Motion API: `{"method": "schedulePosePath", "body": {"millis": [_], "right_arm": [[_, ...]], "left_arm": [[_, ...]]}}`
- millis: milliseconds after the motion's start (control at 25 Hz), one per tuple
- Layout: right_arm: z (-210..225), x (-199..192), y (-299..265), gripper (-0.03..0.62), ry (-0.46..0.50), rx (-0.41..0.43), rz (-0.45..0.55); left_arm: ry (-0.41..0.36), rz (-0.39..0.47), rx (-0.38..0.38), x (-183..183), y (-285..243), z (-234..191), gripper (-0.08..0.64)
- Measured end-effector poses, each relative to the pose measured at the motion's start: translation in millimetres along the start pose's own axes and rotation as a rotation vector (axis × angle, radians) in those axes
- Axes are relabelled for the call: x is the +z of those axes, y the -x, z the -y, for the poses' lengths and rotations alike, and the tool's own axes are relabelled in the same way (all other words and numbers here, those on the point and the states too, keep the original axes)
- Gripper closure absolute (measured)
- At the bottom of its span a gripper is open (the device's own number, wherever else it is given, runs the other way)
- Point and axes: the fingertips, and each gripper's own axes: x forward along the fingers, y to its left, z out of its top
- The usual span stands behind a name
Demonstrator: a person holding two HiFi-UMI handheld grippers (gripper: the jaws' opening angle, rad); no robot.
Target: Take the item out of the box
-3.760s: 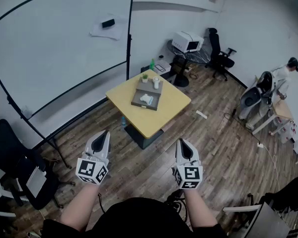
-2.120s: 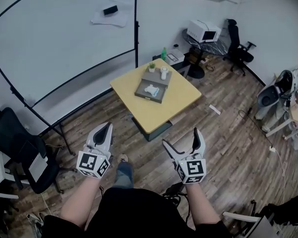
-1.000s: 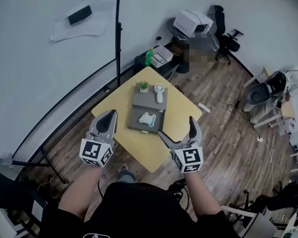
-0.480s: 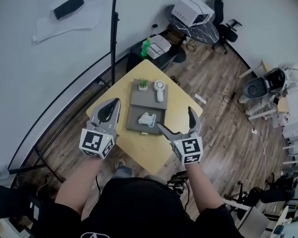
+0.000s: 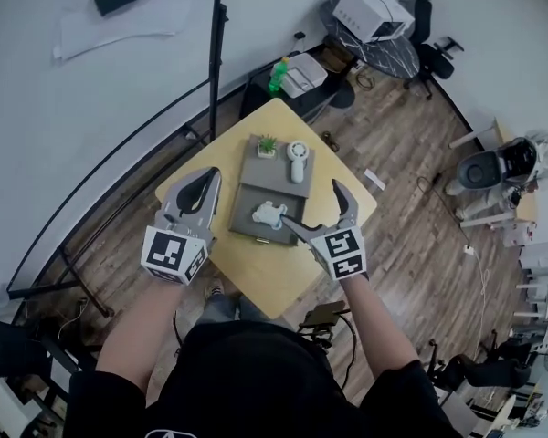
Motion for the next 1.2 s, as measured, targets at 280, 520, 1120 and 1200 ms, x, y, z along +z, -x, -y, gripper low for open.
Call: {"method": "schedulePosePath", "body": {"millis": [280, 520, 1120, 1200], "right_arm": [[-9.5, -25.6, -46.6, -0.001, 0.087, 0.164, -0.14], [-22.6, -63.0, -80.9, 0.002, 0.178, 0.298, -0.304], [-41.1, -149.3, -141.3, 0.052, 0.288, 0.462, -0.587], [-40.5, -158.2, -147.1, 0.057, 0.318, 0.464, -0.611]], "left_arm": [[0.022, -0.027, 0.049, -12.3, -0.3, -2.5, 0.561], [0.035, -0.048, 0.079, -25.4, -1.8, -4.7, 0.561], [0.069, -0.086, 0.134, -60.5, 1.3, -8.1, 0.561], [0.07, -0.093, 0.136, -64.2, 1.9, -7.8, 0.561]]}}
